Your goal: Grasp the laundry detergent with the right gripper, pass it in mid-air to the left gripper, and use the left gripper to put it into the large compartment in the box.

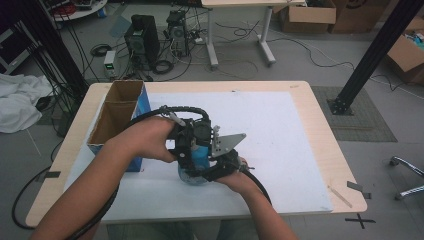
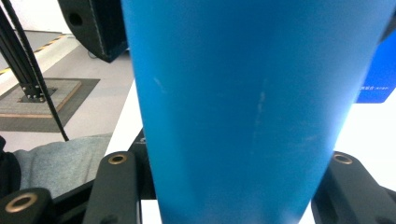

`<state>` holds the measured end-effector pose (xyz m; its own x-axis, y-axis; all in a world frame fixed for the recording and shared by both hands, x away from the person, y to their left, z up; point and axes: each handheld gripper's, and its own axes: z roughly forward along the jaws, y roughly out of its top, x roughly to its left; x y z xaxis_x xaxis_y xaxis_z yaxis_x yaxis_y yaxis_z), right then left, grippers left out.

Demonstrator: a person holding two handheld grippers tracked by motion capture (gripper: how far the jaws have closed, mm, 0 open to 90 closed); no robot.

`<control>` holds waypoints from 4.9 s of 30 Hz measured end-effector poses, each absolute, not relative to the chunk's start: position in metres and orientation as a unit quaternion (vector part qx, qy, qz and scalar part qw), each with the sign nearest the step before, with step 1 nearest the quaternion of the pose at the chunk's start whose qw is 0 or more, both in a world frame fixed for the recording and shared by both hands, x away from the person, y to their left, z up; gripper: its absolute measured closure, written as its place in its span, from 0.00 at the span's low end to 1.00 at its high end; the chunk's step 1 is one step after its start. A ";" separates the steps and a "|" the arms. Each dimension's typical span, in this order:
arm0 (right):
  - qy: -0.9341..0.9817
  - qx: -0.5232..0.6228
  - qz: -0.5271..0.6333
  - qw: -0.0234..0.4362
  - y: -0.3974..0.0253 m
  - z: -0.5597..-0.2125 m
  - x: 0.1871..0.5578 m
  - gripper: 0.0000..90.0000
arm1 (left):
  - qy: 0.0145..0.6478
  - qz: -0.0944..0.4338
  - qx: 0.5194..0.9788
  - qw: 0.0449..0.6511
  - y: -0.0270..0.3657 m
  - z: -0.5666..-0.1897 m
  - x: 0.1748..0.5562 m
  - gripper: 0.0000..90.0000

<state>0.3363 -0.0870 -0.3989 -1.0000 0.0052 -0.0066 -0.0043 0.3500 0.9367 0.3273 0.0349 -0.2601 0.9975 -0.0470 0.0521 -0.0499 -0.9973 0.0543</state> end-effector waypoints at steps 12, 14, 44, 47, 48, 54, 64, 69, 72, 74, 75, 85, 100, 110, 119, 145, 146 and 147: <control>0.821 -0.003 0.571 0.003 -0.084 -0.398 0.336 0.51 | -0.019 0.027 0.999 0.026 0.037 -0.258 0.328 0.39; 0.820 -0.005 0.572 0.004 -0.083 -0.398 0.336 0.51 | -0.020 0.028 0.999 0.026 0.037 -0.259 0.328 0.39; 0.805 -0.010 0.593 0.021 -0.086 -0.392 0.335 0.45 | -0.018 0.046 0.999 0.003 0.033 -0.246 0.324 0.43; 0.809 0.007 0.588 0.019 -0.089 -0.392 0.337 0.36 | -0.016 0.044 0.999 0.002 0.032 -0.246 0.325 0.43; 0.808 0.013 0.588 0.021 -0.090 -0.392 0.337 0.33 | -0.015 0.045 0.999 0.004 0.032 -0.246 0.325 0.43; 0.811 0.012 0.585 0.018 -0.096 -0.385 0.335 0.23 | -0.012 0.043 0.999 0.005 0.031 -0.244 0.327 0.43; 0.828 0.004 0.561 0.014 -0.101 -0.366 0.336 0.10 | 0.004 0.023 1.000 0.007 0.033 -0.235 0.333 0.42; 0.847 -0.003 0.531 0.016 -0.103 -0.354 0.337 0.00 | 0.019 0.018 1.000 0.004 0.039 -0.230 0.337 0.42; 0.858 -0.010 0.514 0.015 -0.107 -0.345 0.336 0.00 | 0.025 0.018 1.000 -0.001 0.042 -0.225 0.338 0.42; 0.865 -0.012 0.501 0.018 -0.109 -0.340 0.337 0.00 | 0.032 0.014 0.999 -0.004 0.045 -0.222 0.340 0.42; 0.870 -0.013 0.493 0.017 -0.111 -0.337 0.338 0.00 | 0.037 0.013 0.999 -0.004 0.048 -0.220 0.341 0.42; 0.929 -0.021 0.370 0.006 -0.125 -0.315 0.354 0.00 | 0.119 0.000 0.993 -0.016 0.073 -0.189 0.355 0.42; 0.977 -0.025 0.214 -0.006 -0.140 -0.298 0.366 0.00 | 0.360 -0.014 0.933 0.008 0.131 -0.107 0.392 0.42; 0.980 -0.030 0.198 -0.006 -0.144 -0.296 0.370 0.00 | 0.547 -0.018 0.837 -0.005 0.174 -0.080 0.408 0.42; 0.981 -0.028 0.192 -0.005 -0.150 -0.300 0.369 0.00 | 0.646 -0.021 0.763 0.012 0.216 -0.085 0.410 0.42; 0.984 -0.013 0.176 -0.004 -0.163 -0.297 0.366 0.00 | 0.688 -0.001 0.725 -0.015 0.245 -0.151 0.429 0.42; 0.984 -0.013 0.176 -0.004 -0.163 -0.297 0.366 0.00 | 0.688 -0.001 0.725 -0.015 0.245 -0.151 0.429 0.42; 0.984 -0.012 0.177 -0.004 -0.164 -0.297 0.365 0.00 | 0.687 -0.001 0.726 -0.019 0.244 -0.158 0.431 0.42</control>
<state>0.3654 -0.1638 -0.2974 -0.9997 -0.0258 0.0036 -0.0230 0.9372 0.3481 0.4310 0.2443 -0.1575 0.0552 0.9982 0.0248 0.9981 -0.0544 -0.0299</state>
